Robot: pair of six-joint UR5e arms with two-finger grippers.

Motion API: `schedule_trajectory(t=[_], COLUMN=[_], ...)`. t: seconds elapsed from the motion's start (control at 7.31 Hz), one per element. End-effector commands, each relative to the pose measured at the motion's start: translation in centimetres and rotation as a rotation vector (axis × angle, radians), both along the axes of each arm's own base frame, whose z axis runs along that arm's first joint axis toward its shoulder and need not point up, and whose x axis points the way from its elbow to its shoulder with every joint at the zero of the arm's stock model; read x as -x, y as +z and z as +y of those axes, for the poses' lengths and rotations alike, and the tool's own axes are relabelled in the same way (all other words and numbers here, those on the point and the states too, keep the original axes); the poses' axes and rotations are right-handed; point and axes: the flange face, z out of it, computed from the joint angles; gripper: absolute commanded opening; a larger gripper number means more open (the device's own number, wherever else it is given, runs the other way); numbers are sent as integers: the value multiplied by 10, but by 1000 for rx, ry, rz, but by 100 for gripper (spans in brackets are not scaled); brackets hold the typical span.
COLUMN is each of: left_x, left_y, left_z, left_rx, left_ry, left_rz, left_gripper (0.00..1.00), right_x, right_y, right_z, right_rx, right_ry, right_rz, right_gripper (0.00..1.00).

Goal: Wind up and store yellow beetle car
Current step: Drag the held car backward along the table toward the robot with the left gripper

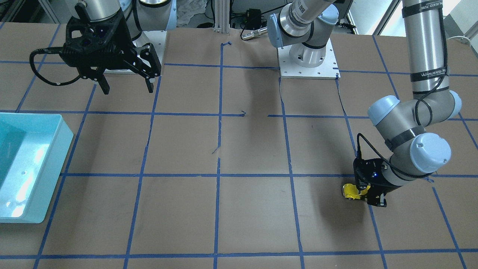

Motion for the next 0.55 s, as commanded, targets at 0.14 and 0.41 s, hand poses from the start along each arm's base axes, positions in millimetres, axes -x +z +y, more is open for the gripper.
schedule_trajectory(t=[0.14, 0.41], left_x=[-28, -58], left_y=[-3, -7], left_z=[5, 11], left_rx=[-4, -8], left_ry=[6, 18], left_rz=[4, 8], left_gripper=[6, 9], right_x=[0, 0], right_y=[-1, 0], right_z=[-1, -1], right_rx=[0, 1], right_ry=[0, 0], right_rz=[0, 0], right_gripper=[100, 100])
